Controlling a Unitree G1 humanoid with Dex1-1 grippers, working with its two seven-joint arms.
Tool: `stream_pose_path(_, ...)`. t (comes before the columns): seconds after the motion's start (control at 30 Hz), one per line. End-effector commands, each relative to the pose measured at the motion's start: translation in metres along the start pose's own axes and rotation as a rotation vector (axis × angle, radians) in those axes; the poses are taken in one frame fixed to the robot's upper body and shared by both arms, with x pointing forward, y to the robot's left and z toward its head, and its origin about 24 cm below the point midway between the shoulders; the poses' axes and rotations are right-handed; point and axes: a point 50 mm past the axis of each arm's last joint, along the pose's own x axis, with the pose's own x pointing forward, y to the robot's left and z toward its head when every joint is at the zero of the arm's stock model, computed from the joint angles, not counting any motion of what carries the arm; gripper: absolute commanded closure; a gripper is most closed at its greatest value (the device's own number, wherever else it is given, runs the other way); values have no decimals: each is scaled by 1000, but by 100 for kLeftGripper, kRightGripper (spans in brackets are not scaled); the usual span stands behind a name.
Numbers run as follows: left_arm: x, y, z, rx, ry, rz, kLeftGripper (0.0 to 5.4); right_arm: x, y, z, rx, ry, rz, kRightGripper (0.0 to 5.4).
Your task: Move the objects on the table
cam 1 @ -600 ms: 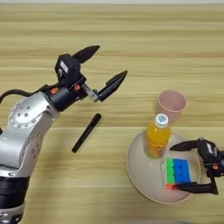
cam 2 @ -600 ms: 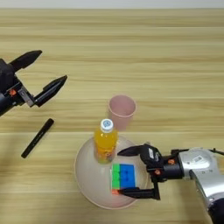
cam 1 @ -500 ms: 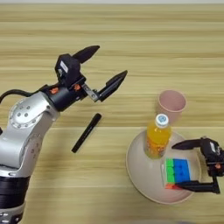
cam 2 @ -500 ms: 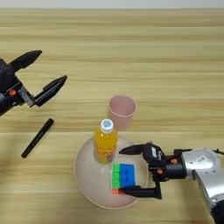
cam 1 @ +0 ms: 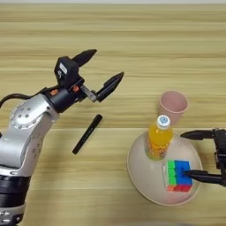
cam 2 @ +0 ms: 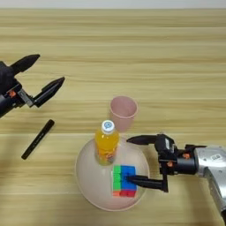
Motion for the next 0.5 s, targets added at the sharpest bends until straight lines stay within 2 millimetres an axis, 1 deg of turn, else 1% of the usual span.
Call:
stream_pose_path(0.03, 1, 7, -1, 27, 10, 16, 0, -9, -6, 11, -15, -18, -22, 1)
stream_pose_path(0.17, 0, 8, -4, 22, 16, 24, 0, -14, -11, 18, -25, -49, -54, 1)
stream_pose_path(0.33, -2, 10, -9, 13, 34, 36, 0, -21, -22, 31, -51, -116, -130, 1)
stream_pose_path(0.5, -4, 14, -16, 7, 52, 55, 0, -33, -37, 51, -85, -223, -235, 1)
